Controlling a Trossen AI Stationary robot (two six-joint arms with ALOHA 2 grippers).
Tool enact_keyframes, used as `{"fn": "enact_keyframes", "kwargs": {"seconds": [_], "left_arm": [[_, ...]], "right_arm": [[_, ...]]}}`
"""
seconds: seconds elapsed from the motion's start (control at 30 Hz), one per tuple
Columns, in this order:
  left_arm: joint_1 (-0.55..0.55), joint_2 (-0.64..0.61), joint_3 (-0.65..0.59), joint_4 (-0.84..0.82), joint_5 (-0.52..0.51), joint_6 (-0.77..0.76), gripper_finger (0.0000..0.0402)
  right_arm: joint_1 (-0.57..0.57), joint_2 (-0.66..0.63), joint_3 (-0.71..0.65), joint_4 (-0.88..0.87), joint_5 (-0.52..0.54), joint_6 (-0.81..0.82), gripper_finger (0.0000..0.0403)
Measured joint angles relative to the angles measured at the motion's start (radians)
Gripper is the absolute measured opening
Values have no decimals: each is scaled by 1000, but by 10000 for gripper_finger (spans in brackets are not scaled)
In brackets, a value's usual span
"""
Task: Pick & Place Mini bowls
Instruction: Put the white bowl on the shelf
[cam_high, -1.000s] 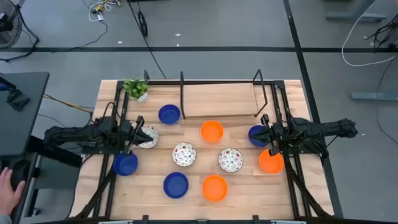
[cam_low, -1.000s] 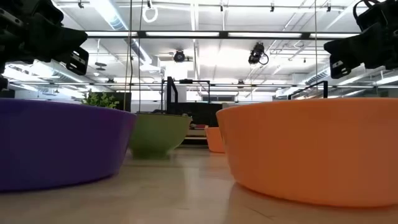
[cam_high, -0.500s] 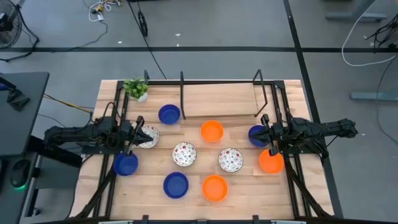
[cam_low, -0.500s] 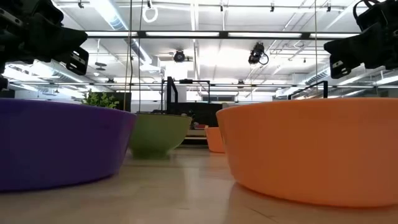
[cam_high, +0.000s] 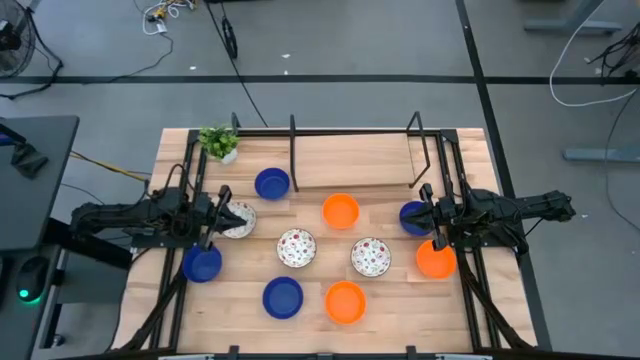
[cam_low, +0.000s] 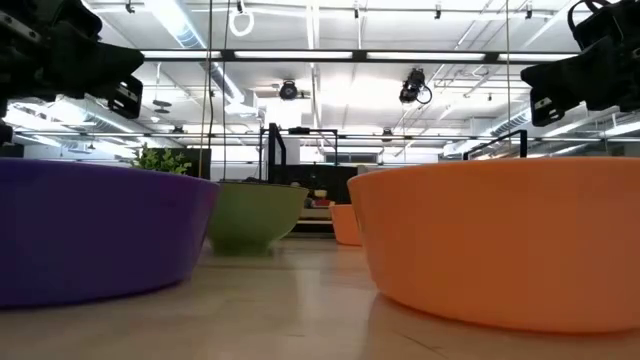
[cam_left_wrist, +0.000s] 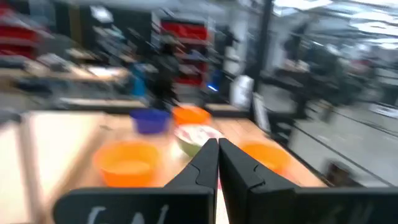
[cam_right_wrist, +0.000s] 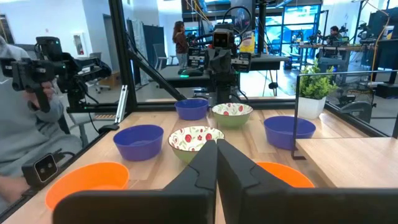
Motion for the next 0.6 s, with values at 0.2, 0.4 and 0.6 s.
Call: {"fn": "enact_keyframes", "kwargs": {"seconds": [0.2,0.4,0.6], "left_arm": [[0,0,0,45,-118,-11,18],[0,0,0,55,-119,-58,18],[0,0,0,68,-250,-100,18]], "right_arm": [[0,0,0,0,0,0,13],[0,0,0,0,0,0,13],[0,0,0,0,0,0,13]]}}
